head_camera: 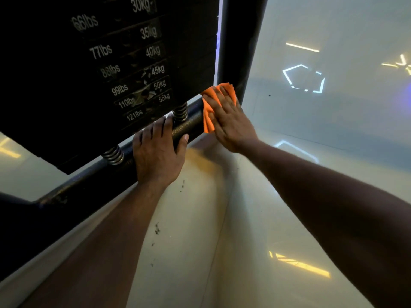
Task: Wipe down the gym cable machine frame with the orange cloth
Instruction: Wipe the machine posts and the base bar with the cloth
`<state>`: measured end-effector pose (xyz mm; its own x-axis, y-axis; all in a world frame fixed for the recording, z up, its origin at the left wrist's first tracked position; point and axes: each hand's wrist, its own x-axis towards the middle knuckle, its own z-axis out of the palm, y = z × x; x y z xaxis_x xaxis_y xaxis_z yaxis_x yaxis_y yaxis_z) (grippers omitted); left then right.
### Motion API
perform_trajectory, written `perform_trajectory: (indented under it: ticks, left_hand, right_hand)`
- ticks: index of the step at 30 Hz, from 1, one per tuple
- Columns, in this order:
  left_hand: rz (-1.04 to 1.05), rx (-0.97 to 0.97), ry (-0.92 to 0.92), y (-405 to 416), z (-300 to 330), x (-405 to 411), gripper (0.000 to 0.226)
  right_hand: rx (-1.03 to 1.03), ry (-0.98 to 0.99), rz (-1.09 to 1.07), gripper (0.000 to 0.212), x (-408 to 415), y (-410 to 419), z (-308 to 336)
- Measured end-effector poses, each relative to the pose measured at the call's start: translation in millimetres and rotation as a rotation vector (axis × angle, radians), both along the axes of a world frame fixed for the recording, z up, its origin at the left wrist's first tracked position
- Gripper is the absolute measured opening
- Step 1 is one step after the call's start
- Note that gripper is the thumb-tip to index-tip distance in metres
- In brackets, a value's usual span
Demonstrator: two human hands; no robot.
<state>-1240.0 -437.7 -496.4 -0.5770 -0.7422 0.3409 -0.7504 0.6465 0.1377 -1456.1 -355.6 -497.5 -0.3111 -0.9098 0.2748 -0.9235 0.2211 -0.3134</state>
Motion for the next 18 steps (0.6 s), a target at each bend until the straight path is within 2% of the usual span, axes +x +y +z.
perform_trajectory:
  ticks: [3,6,9,11,14,16,18]
  left_hand:
    - [0.0,-0.005,0.001,1,0,0,0.066]
    - [-0.007,-0.018,0.005,0,-1,1,0.065]
    - [0.006,0.002,-0.003,0,0,0,0.066]
    - [0.01,0.0,0.005,0,-1,0,0.066]
    - [-0.003,-0.015,0.006,0,-5,1,0.065]
    - [-0.004,-0.011,0.002,-2,-5,1,0.064]
    - [-0.001,-0.001,-0.006,-2,-3,0,0.064]
  right_hand:
    - [-0.027,-0.022,0.103,0.061,31,-4,-9]
    - [0.026,0.15,0.234,0.062,-8,-2,0]
    - [0.021,0.128,0.137,0.059,-31,-6,9]
    - [-0.026,0.018,0.043,0.058,1,-11,3]
    - [-0.019,0.034,0.154,0.062,32,-2,-16]
    - [0.018,0.115,0.239,0.066,11,4,-14]
    - [0.039,0.11,0.186,0.066,-13,6,-3]
